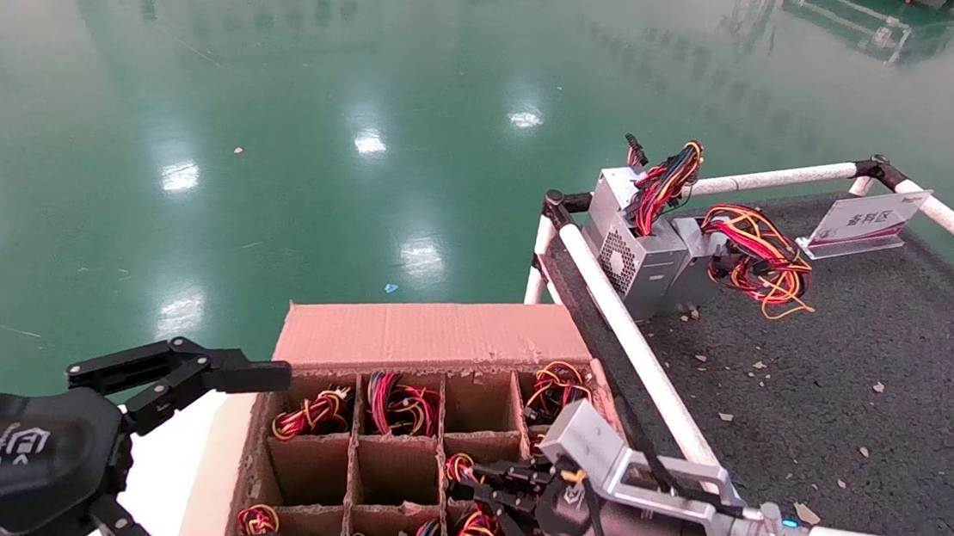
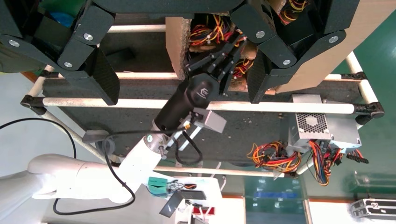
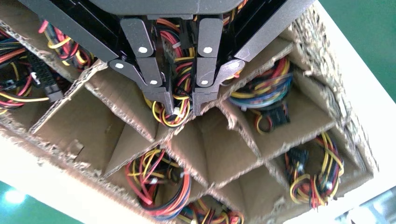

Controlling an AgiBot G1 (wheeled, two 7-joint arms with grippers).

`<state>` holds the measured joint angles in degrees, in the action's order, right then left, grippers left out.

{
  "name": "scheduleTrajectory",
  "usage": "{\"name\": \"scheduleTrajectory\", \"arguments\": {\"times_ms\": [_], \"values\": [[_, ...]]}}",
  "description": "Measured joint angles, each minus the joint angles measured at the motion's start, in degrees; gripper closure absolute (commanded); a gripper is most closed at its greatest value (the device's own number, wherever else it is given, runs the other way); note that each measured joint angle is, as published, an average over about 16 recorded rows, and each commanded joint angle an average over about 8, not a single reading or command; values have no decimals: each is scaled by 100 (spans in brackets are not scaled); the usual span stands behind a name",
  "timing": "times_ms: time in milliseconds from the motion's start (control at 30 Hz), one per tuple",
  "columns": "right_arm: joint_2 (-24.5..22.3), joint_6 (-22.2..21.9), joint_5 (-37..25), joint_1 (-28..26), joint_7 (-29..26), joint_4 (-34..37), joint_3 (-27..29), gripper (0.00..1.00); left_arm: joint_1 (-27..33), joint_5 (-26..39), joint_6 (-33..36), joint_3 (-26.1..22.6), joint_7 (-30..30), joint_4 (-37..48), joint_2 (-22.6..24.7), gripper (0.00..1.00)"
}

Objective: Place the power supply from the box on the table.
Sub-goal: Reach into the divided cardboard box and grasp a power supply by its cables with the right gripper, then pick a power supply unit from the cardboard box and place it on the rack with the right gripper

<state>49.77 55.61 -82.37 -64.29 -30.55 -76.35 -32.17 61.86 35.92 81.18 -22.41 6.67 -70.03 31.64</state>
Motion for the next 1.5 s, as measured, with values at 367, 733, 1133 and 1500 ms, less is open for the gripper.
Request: {"name": "scheduleTrajectory", "arguments": {"times_ms": [367, 733, 1133, 1500], "values": [[-65, 158, 582, -374, -437, -2, 300, 100, 0, 0, 0, 0, 0, 0, 0, 0], [-238, 352, 1298, -973, -931, 35, 733, 100, 0, 0, 0, 0, 0, 0, 0, 0], [-759, 671, 2110, -1722, -1440, 343, 1335, 100, 0, 0, 0, 0, 0, 0, 0, 0], [-1394, 1107, 2578, -2236, -1185, 1456, 1866, 100, 0, 0, 0, 0, 0, 0, 0, 0]]}}
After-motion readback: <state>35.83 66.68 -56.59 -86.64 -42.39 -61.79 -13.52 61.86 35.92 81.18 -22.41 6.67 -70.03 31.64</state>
